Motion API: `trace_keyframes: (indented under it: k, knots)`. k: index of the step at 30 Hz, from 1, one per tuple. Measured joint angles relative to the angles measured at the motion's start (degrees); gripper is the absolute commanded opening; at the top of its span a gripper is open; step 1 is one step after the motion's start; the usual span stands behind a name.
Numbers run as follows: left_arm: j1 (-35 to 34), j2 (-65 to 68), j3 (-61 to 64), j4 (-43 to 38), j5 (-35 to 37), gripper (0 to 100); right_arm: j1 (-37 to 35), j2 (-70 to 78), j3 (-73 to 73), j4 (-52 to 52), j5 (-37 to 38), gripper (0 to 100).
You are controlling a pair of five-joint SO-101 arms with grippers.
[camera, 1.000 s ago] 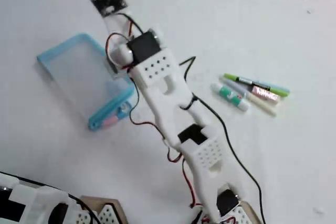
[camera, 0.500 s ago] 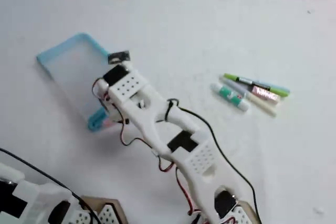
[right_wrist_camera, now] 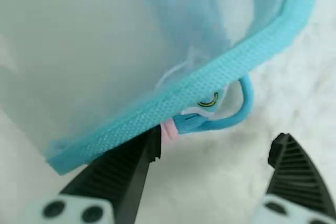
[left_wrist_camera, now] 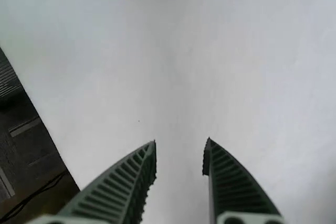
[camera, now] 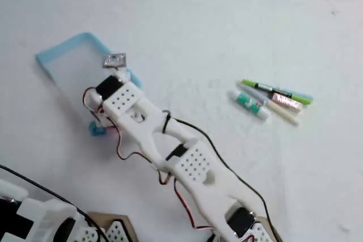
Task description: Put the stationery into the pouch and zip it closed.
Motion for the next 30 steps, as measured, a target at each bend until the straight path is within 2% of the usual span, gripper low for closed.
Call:
trace_keyframes:
  k: [5,10,12,16,19,21,30]
  knots:
    - [0.1,-0.4,0.0,0.0,0.0,17,1.4,5.9,-11.1,2.6,0.0,33.3]
    - [0.1,-0.4,0.0,0.0,0.0,17,3.3,9.4,-15.1,3.6,0.0,31.6]
    - [0.1,-0.4,0.0,0.0,0.0,17,4.0,10.5,-15.6,3.7,0.0,24.5]
    - [0.1,-0.4,0.0,0.0,0.0,17,5.0,11.0,-16.2,5.5,0.1,1.8]
    - [0.1,-0.4,0.0,0.0,0.0,17,6.9,10.8,-16.2,6.2,3.6,3.9]
    - [0.1,-0.4,0.0,0.0,0.0,17,8.1,10.2,-16.2,7.0,5.3,1.7]
    - [0.1,-0.4,0.0,0.0,0.0,17,14.7,1.1,-15.8,7.7,9.3,1.6]
